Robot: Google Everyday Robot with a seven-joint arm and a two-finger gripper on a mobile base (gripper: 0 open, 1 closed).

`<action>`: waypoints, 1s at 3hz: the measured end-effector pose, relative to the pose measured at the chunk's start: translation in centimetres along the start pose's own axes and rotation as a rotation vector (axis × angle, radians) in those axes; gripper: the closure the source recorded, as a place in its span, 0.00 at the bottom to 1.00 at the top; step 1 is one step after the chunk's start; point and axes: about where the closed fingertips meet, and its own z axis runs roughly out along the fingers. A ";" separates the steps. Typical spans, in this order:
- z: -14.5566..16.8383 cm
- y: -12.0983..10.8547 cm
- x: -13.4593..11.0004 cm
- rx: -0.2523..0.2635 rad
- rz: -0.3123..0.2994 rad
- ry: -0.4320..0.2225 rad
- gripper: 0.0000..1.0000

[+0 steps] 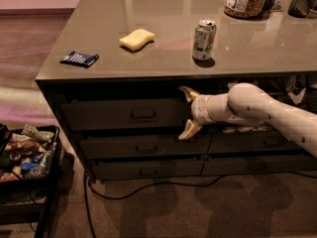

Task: Open top drawer

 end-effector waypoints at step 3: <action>2.3 -1.5 3.0 -0.009 0.025 0.041 0.00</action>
Offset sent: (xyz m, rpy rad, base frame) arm 0.0260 -0.0220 -0.0204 -0.0306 0.0273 -0.0576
